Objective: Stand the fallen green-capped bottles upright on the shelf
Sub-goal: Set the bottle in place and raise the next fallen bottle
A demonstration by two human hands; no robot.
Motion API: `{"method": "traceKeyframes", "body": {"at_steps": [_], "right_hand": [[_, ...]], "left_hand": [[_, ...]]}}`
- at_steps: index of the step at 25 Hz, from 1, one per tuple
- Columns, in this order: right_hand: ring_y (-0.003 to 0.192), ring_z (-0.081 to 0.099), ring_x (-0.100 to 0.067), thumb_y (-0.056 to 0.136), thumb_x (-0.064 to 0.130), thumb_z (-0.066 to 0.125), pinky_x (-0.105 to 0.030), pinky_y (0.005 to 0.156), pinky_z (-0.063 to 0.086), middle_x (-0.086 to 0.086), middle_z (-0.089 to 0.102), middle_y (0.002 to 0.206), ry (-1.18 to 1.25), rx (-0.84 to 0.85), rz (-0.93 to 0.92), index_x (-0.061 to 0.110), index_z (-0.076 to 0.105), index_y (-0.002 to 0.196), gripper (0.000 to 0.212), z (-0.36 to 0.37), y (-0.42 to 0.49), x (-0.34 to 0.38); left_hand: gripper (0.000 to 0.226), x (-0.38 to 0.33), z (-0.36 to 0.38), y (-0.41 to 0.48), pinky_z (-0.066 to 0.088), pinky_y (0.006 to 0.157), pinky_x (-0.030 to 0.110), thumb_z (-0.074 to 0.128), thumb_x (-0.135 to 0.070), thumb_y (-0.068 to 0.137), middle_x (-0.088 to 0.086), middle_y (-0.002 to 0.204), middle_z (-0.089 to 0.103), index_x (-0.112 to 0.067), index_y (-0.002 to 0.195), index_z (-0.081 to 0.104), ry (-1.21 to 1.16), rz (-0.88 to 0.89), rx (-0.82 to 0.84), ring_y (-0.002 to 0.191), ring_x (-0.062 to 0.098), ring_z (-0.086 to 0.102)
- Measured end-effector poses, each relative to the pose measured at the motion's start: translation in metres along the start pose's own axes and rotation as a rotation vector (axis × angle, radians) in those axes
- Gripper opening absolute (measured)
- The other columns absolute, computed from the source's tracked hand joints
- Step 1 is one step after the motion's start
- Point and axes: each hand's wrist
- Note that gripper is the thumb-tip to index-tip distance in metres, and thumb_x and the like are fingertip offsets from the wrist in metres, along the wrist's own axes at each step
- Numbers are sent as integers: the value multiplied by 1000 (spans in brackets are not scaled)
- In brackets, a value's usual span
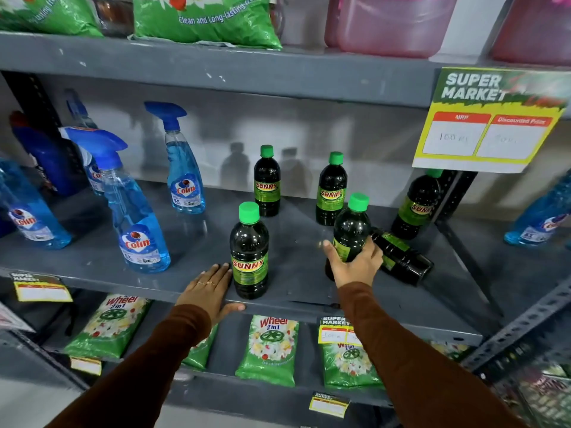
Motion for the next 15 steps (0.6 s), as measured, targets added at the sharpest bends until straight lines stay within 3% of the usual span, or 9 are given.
{"method": "traceKeyframes", "body": {"at_steps": [2,4,7,9,11,15], "right_hand": [[119,36,-30,52,37,86,-36,101,33,-17,42,122,-58,-43,10,6,39,125,93,-3,2,-1],[111,44,-26,50,22,85,-28,94,37,-9,43,115,6,-53,5,7,36,126,92,-7,3,-3],[111,45,-20,55,12,79,-23,95,34,-11,38,128,75,-40,-18,7,25,134,96,-8,-4,-3],[119,41,-29,54,24,84,-32,101,36,-20,36,134,-29,-93,9,6,22,135,103,-4,-7,-2],[114,44,-39,51,33,86,-44,96,41,-24,43,125,-142,-145,50,4,28,130,103,-3,-7,0],[113,47,-36,50,22,83,-42,99,42,-21,50,121,-58,-54,58,7,28,130,99,-5,-6,-3]], "left_hand": [[142,-2,0,1,4,118,34,-31,-86,27,4,157,4,-15,144,4,-3,0,4,144,18,3],[141,-3,2,1,4,118,34,-30,-87,28,4,157,5,-15,144,5,-9,4,12,144,19,4],[140,-3,3,2,4,118,35,-27,-88,30,4,157,6,-15,144,7,-18,3,10,144,19,5],[139,-2,3,3,5,118,35,-25,-89,31,3,157,7,-15,144,7,-23,5,5,144,19,5],[139,-3,5,4,5,118,35,-23,-90,31,3,157,7,-16,144,7,-37,1,5,144,18,5],[138,-1,6,4,8,118,37,-24,-90,31,0,157,6,-18,144,6,-31,-34,-7,144,19,4]]}}
Point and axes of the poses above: each hand's wrist, its own y-axis towards the middle knuckle, its own z-axis out of the palm, x = y × z
